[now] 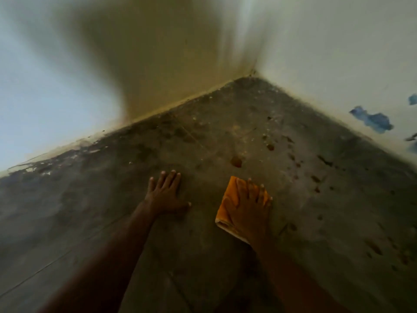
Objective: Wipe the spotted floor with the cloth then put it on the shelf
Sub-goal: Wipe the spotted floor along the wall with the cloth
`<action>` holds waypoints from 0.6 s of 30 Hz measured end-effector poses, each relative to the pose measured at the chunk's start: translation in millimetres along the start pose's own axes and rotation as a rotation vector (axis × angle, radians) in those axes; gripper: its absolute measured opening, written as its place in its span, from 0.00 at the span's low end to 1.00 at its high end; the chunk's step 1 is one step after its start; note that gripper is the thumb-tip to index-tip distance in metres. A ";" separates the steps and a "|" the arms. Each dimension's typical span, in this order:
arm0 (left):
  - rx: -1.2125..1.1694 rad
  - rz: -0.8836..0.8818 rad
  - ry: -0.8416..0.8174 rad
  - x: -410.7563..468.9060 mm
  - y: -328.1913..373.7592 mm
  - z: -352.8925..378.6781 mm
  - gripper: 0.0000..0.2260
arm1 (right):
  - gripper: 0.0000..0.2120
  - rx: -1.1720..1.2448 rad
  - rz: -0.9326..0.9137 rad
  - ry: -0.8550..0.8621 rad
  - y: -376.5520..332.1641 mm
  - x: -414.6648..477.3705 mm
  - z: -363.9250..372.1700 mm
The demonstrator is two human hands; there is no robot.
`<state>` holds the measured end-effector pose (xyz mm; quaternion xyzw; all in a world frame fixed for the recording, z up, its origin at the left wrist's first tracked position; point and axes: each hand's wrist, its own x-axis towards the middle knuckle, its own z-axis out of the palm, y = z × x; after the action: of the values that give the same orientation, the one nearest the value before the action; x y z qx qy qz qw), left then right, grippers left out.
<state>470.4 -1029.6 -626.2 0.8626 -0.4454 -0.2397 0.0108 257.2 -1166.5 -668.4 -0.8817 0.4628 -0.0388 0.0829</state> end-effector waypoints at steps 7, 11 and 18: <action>-0.089 -0.140 0.042 45.9 12.1 24.1 0.56 | 0.38 -0.032 -0.095 -0.061 -12.3 180.5 -5.1; -0.147 -0.203 0.053 48.7 17.3 21.5 0.59 | 0.35 -0.058 -0.481 -0.154 -83.8 198.4 6.4; -0.197 -0.268 0.071 35.2 30.9 5.4 0.66 | 0.36 -0.094 -0.906 -0.224 -31.5 159.2 -2.8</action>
<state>461.7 -1074.4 -638.0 0.9170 -0.3000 -0.2510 0.0787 372.9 -1280.1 -661.3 -0.9965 0.0209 0.0457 0.0669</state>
